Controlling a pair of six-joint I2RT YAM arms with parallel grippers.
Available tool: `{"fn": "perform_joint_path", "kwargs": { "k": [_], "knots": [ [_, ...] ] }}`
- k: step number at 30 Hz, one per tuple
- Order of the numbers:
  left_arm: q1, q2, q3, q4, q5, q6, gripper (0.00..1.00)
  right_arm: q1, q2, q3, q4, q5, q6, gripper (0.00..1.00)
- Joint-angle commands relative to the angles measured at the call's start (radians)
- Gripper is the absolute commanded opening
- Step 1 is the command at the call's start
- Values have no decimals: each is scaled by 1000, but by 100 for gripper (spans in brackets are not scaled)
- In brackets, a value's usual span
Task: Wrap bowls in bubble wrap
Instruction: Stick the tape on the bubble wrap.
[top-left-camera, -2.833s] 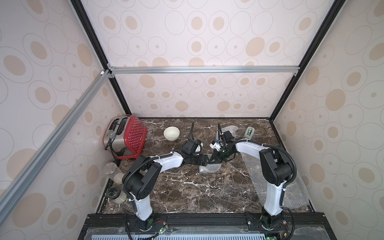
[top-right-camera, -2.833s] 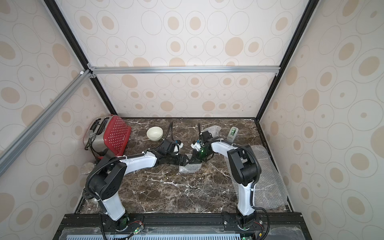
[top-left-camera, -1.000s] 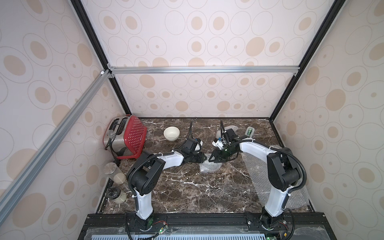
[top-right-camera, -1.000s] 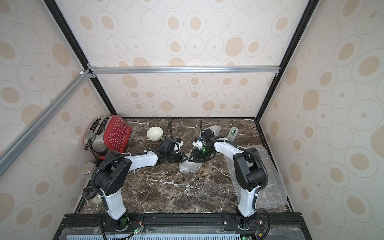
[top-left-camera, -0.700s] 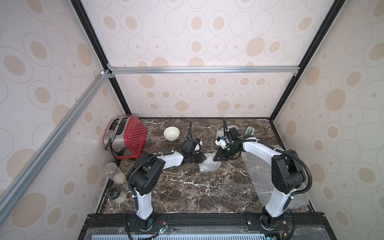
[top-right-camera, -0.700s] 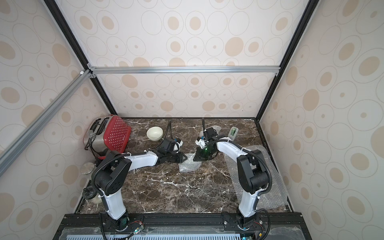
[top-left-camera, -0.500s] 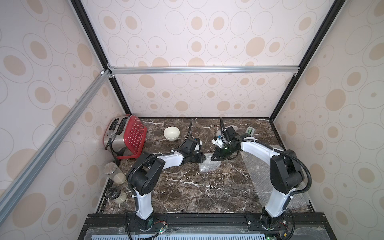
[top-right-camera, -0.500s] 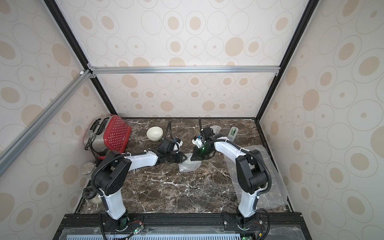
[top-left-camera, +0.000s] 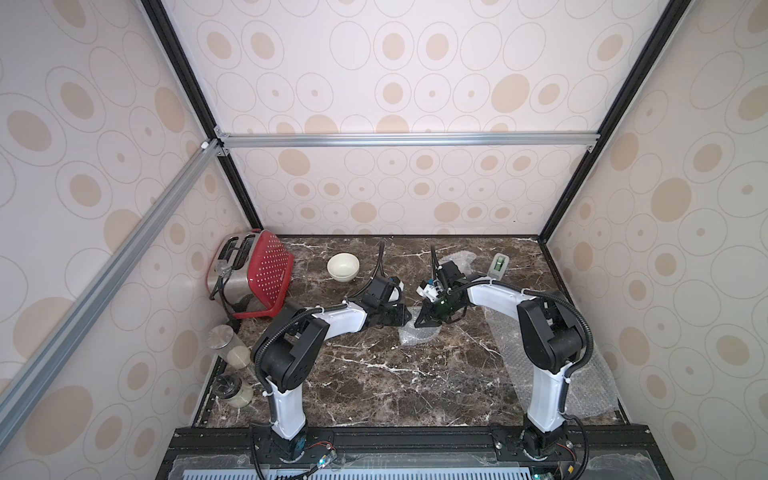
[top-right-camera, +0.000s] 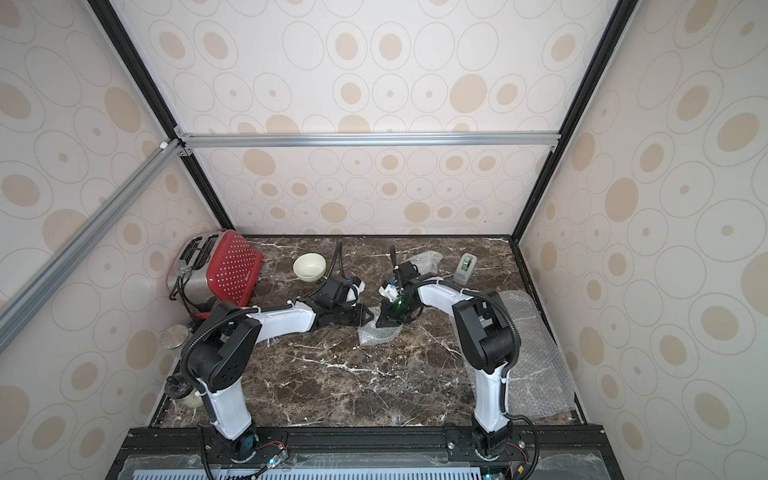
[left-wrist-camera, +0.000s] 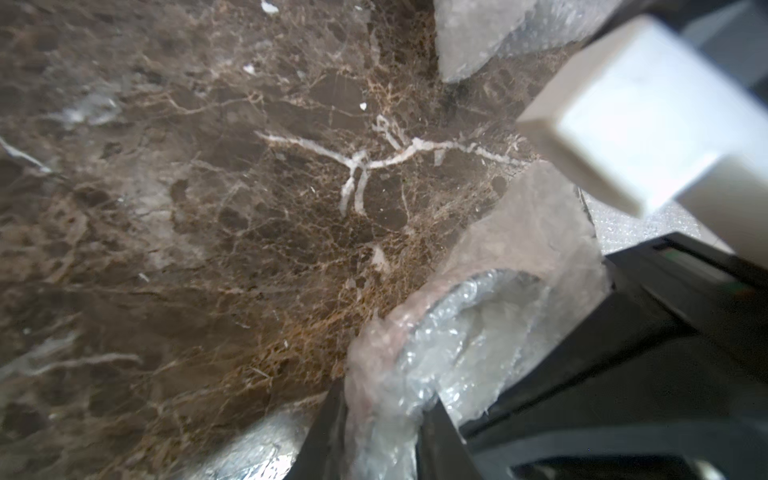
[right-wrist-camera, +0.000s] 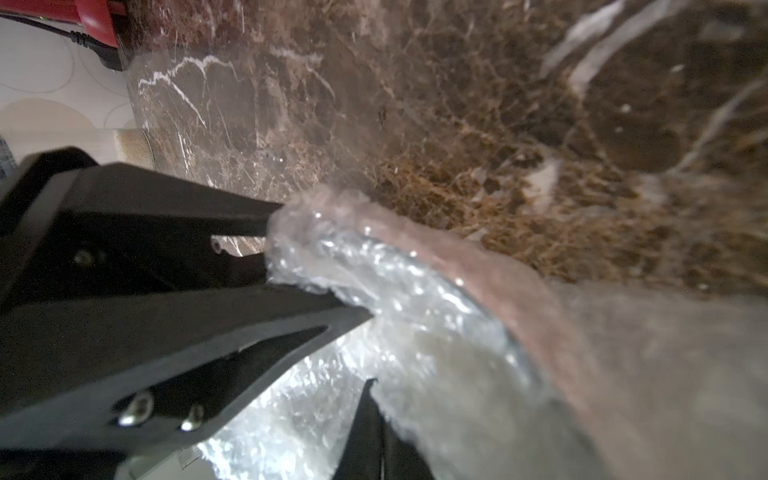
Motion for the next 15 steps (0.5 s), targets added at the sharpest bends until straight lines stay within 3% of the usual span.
{"fn": "perform_joint_path", "kwargs": {
  "k": [1, 15],
  "knots": [
    [6, -17, -3, -30, -39, 7, 26, -45, 6, -43, 15, 95, 26, 5],
    [6, -28, -26, -24, -58, 2, 25, -51, -21, -28, -71, 180, 11, 5]
  ]
}}
